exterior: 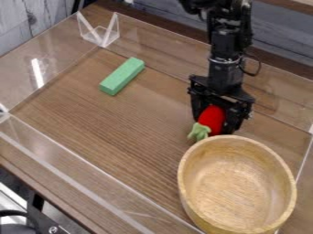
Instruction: Move the red object to the right side of the table
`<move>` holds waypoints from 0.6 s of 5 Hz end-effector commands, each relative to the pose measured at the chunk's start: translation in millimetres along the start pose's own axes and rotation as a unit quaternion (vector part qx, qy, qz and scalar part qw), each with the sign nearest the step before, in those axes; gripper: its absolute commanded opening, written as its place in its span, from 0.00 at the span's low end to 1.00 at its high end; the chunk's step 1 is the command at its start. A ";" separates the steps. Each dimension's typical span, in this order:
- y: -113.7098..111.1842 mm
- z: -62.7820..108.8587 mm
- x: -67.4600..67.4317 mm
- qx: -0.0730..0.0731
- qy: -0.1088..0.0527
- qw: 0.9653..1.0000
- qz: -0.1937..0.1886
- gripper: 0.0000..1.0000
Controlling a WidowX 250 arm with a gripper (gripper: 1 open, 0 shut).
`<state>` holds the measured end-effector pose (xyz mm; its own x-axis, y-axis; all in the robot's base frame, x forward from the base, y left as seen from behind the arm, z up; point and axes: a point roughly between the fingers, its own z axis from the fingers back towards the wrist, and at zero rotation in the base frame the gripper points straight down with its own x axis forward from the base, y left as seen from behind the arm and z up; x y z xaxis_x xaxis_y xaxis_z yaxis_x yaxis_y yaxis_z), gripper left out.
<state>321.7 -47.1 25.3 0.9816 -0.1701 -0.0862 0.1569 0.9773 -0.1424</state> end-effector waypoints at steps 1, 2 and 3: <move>-0.1 42.2 5.0 0.001 -0.055 0.998 -0.001 1.00; 0.7 74.6 3.0 0.000 -0.087 0.996 0.004 1.00; 6.3 108.0 1.0 0.001 -0.117 0.993 0.008 1.00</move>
<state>329.9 -28.5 108.2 0.9897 -0.1244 0.0706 0.1339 0.9795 -0.1503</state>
